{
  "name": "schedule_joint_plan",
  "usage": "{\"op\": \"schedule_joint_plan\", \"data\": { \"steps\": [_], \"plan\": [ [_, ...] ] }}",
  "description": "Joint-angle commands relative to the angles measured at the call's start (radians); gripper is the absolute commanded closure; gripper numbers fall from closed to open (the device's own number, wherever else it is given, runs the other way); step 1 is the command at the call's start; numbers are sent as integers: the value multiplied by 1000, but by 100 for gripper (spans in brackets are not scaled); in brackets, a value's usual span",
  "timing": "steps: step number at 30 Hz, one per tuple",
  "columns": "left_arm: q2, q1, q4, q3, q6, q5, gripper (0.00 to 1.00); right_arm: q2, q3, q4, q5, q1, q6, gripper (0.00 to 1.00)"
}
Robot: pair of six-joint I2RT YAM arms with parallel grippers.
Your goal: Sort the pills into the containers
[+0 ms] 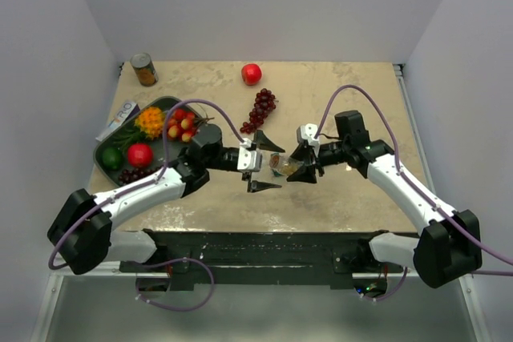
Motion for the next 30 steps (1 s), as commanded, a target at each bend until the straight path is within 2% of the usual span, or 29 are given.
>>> {"op": "schedule_joint_plan", "data": {
  "steps": [1, 5, 8, 9, 10, 11, 12, 14, 15, 16, 18, 19, 24, 30],
  "plan": [
    [-54, 5, 226, 3, -91, 51, 0, -18, 20, 34, 3, -8, 19, 100],
    [-152, 14, 283, -70, -215, 23, 0, -16, 22, 32, 3, -8, 18, 100],
    [-233, 14, 288, -94, -426, -134, 1, -13, 22, 31, 6, -8, 18, 100],
    [-261, 15, 218, -87, -489, -269, 0, -13, 22, 32, 6, -8, 18, 100],
    [-269, 17, 161, -77, -607, -332, 0, -15, 22, 32, 7, -7, 18, 100],
    [-272, 17, 103, -39, -652, -383, 0, -13, 22, 32, 9, -7, 18, 100],
    [-260, 23, -40, -11, -690, -443, 0, -15, 22, 32, 11, -7, 19, 100],
    [-231, 28, -185, 85, -792, -475, 0, -13, 20, 34, 12, -7, 21, 100],
    [-192, 37, -309, 116, -833, -467, 1, -13, 20, 35, 15, -7, 22, 100],
    [-172, 40, -350, 141, -920, -447, 6, -13, 20, 37, 14, -7, 22, 100],
    [-120, 37, -440, 196, -1028, -419, 9, -10, 20, 38, 14, -7, 24, 100],
    [-111, 31, -450, 205, -1040, -414, 12, -12, 20, 40, 14, -8, 25, 100],
    [-48, -3, -588, 294, -999, -503, 12, -15, 20, 38, 17, -8, 27, 100],
    [-2, -21, -591, 316, -984, -477, 21, -13, 19, 40, 17, -7, 27, 100]
  ]
}}
